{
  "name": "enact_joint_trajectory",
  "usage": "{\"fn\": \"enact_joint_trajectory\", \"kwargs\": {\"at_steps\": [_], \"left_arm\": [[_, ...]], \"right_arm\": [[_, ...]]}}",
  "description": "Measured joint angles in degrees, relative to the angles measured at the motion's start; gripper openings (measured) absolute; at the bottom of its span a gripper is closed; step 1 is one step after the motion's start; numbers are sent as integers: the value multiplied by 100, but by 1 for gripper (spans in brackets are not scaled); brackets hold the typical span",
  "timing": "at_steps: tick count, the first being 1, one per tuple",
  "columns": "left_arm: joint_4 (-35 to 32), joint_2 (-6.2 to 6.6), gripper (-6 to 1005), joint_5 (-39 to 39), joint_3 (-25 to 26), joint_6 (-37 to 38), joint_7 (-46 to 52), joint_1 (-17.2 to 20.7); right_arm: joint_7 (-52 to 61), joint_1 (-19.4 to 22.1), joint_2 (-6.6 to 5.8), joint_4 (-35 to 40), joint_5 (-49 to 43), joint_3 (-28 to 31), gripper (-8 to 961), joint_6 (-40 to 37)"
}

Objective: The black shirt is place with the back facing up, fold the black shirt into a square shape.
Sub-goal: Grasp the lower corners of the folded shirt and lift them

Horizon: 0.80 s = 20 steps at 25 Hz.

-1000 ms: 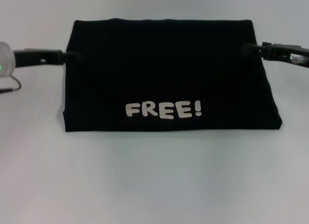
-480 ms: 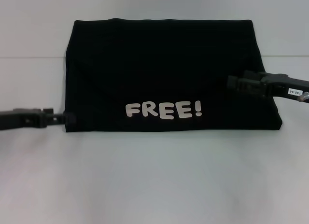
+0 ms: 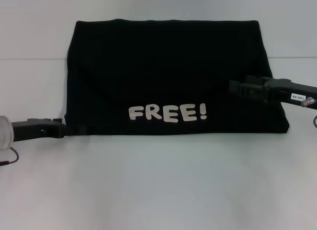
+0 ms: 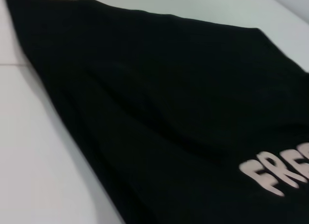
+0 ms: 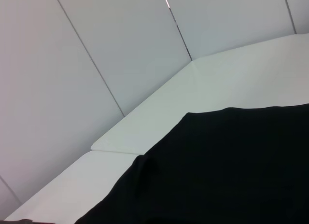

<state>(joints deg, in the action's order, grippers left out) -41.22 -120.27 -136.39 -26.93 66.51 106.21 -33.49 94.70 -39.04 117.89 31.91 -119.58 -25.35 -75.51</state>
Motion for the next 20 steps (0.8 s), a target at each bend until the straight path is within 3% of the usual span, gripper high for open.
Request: {"fn": "enact_joint_trajectory", "kwargs": {"at_steps": [7,14,20], "left_arm": [[425,59,948,-15,-10,-519,36,-207],[422,84,949,-23,-125,-159,47,-227],[391,151,891,-3,-133,-16,81,-227]], "right_arm": [[12,-6,34,-9,-11,4,837,7],[28,28,25,-9,2,9,837,13],[27,26,7,-8,7,14,837,18]]}}
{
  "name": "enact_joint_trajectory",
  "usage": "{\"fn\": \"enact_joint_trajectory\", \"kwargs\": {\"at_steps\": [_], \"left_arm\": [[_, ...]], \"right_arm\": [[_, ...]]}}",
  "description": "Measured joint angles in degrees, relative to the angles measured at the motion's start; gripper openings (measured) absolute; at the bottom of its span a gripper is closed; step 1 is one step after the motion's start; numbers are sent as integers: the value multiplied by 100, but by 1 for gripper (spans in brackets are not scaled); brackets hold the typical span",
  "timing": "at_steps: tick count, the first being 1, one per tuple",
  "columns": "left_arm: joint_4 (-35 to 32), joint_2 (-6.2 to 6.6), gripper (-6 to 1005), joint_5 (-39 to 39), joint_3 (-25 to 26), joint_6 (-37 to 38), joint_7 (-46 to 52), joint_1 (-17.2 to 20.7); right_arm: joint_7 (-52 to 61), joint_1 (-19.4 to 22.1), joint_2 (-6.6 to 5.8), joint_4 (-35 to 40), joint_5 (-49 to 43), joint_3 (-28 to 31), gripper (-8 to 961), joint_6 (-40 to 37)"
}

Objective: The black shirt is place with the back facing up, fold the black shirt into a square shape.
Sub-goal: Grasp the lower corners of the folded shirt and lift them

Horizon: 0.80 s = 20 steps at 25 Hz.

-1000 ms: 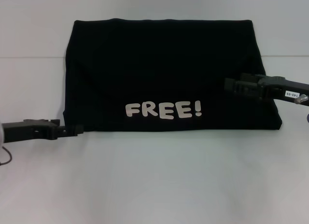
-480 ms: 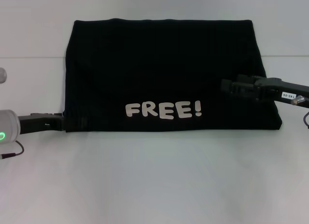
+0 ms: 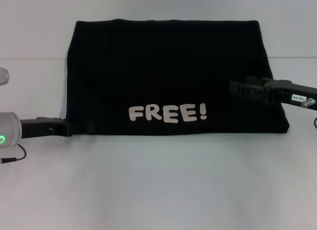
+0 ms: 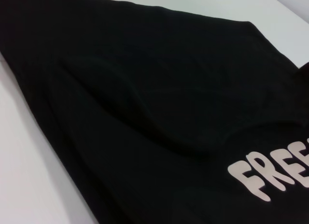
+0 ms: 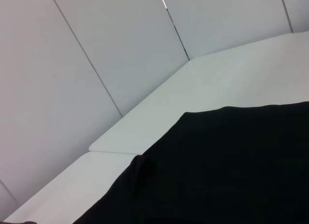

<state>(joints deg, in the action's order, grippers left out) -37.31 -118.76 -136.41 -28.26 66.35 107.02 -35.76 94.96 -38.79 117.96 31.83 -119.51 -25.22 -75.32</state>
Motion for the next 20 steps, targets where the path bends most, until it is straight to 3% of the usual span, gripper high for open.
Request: {"fn": "enact_joint_trajectory", "kwargs": {"at_steps": [4,13,20], "left_arm": [[69,51,853,-15,-32,-144,20,-4],[110,71,621,-25,-193,-280,20,-9],[111,64,283,-25,-256,-321,20,-13]], "right_arm": [[1,0,-2,6,8,9,838,0],[0,13,-3,8,8,5,838,0],[31,32,-29,13,-39,-1,838,-13]]}}
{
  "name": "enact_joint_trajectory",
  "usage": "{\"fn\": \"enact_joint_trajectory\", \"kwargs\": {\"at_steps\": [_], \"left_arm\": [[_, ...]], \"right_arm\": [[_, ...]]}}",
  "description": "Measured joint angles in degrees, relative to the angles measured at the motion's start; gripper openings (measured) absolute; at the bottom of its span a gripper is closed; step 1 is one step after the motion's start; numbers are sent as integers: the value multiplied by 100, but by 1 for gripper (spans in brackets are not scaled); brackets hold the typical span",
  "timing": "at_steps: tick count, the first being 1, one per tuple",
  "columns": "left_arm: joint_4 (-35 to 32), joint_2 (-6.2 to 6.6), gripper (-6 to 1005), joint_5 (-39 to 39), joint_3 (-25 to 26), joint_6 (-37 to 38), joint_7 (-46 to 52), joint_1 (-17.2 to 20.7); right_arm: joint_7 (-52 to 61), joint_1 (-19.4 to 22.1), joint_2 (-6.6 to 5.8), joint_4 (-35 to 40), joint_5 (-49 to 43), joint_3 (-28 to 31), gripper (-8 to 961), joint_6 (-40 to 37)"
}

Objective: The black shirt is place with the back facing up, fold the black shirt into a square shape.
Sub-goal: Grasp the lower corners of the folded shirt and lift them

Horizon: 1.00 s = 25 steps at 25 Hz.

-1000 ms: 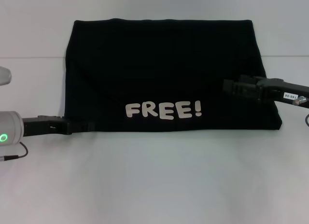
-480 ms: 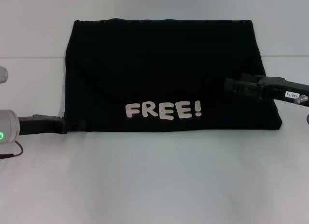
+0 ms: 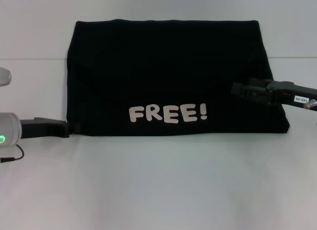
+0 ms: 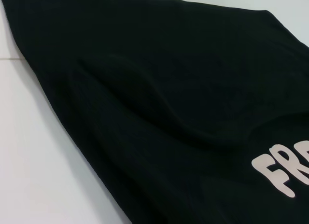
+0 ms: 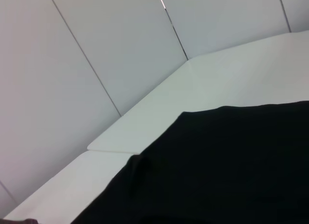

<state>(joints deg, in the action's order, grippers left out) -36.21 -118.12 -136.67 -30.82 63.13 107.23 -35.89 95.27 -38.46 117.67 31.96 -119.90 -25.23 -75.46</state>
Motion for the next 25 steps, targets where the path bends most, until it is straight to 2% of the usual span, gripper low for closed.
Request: {"fn": "enact_joint_trajectory", "kwargs": {"at_steps": [3,9,14,20,25], "left_arm": [[0,0,140,0,-3,-2,0,-11],[-67,34,-1,0,-23,194,36,-16],[-119,63,2,0,-69,313,40,-31],[-106,69,5,0,-143,271,49,-86],[-106,88,8,0,-146,238,53,-111]], "right_arm": [[279,6,-72,23,-262,-7,838,104],[1084,6,-250,62,-1005,-14,838,533],[1455,-33,-234,2,-1456,-80,837,972],[1538,-35,-75,-55,-1609,-146,838,1523],[1538,-37,-80,-252,-1612,-199,835,1651]]}}
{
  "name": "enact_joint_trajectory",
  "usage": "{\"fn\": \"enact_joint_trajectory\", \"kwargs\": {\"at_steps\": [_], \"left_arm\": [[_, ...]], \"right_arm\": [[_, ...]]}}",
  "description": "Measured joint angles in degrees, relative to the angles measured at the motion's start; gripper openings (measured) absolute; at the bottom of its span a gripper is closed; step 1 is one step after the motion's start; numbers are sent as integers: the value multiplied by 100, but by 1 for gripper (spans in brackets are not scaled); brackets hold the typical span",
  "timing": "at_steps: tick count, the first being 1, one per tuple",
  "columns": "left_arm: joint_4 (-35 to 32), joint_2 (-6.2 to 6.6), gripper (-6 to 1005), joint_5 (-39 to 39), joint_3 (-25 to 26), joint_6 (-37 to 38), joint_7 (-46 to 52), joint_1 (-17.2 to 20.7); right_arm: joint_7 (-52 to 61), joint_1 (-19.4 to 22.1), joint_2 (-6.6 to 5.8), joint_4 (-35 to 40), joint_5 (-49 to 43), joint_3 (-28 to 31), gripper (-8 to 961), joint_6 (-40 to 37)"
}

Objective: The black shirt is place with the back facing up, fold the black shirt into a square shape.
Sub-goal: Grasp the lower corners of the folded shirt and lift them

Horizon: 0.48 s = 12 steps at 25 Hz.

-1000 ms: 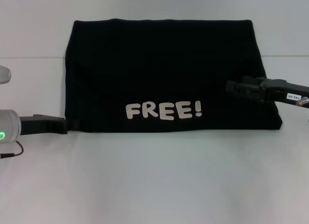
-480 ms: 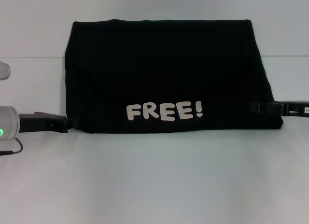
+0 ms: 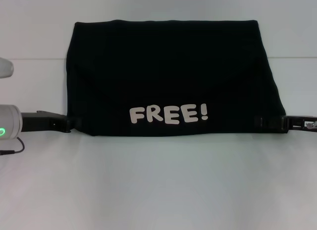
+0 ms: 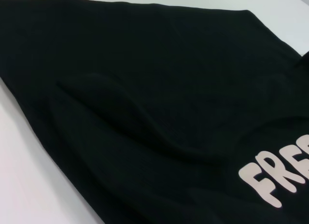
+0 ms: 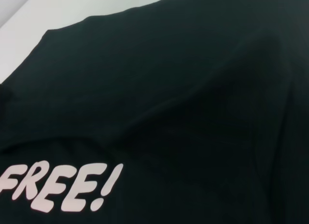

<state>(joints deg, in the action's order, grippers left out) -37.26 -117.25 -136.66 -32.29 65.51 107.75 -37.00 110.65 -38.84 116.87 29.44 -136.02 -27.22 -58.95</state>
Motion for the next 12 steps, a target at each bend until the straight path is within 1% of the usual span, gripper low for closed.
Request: {"fn": "enact_joint_trajectory", "kwargs": {"at_steps": [6,12], "left_arm": [[22,23,12,0,3,-40,0,-27],[36,28,15,0,-3,-80,0,-43]], "right_arm": [[0,28,-14,-38,4,5,821,-51],[2,63,-70,2,14,36,789,-45]]}}
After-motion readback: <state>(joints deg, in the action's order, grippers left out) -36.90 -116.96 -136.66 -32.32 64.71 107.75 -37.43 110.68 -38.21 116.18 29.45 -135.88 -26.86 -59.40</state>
